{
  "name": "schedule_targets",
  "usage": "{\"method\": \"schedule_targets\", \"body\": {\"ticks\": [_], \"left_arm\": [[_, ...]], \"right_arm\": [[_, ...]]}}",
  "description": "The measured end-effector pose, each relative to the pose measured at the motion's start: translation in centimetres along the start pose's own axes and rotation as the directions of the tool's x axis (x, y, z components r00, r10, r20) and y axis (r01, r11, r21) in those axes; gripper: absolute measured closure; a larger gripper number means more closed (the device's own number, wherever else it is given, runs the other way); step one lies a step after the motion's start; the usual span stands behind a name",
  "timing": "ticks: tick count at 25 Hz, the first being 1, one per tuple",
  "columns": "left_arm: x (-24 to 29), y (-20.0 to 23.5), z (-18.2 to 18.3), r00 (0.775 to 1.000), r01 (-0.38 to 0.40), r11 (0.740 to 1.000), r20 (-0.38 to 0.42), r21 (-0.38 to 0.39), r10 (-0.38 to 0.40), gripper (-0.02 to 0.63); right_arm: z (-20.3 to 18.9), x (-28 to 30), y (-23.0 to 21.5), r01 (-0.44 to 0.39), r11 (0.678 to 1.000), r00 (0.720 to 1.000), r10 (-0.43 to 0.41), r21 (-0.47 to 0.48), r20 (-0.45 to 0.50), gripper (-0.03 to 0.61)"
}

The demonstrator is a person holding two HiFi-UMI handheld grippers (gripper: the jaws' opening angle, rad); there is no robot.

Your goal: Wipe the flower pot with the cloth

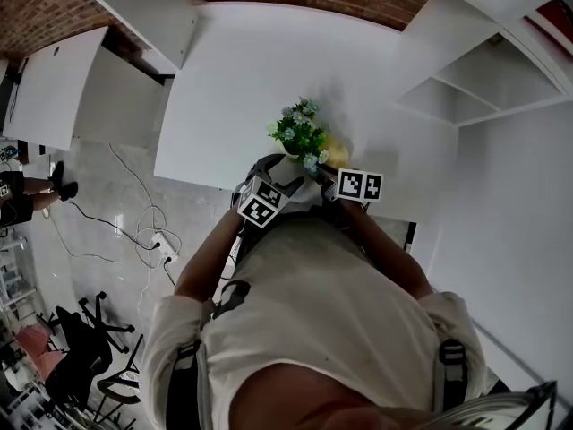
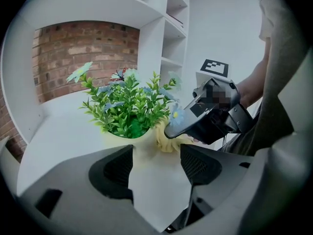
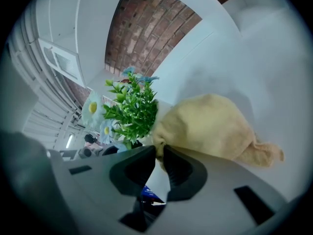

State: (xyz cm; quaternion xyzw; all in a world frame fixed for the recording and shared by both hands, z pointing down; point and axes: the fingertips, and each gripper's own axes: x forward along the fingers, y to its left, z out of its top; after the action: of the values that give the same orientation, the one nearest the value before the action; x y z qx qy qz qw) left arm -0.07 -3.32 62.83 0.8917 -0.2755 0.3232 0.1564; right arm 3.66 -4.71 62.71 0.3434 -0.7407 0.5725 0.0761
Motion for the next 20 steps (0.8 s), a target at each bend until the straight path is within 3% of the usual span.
{"method": "schedule_targets", "body": {"ticks": [6, 20], "left_arm": [[-0.9, 1.5, 0.5, 0.999, -0.031, 0.999, 0.016, 0.027, 0.031, 0.304], [0.9, -1.5, 1.4, 0.998, 0.052, 0.997, 0.022, 0.057, -0.053, 0.304]], "right_arm": [[0.1, -0.1, 0.1, 0.0, 1.0, 1.0, 0.0, -0.004, 0.003, 0.517], [1.1, -0.9, 0.3, 0.021, 1.0, 0.999, -0.02, -0.014, 0.045, 0.517]]}}
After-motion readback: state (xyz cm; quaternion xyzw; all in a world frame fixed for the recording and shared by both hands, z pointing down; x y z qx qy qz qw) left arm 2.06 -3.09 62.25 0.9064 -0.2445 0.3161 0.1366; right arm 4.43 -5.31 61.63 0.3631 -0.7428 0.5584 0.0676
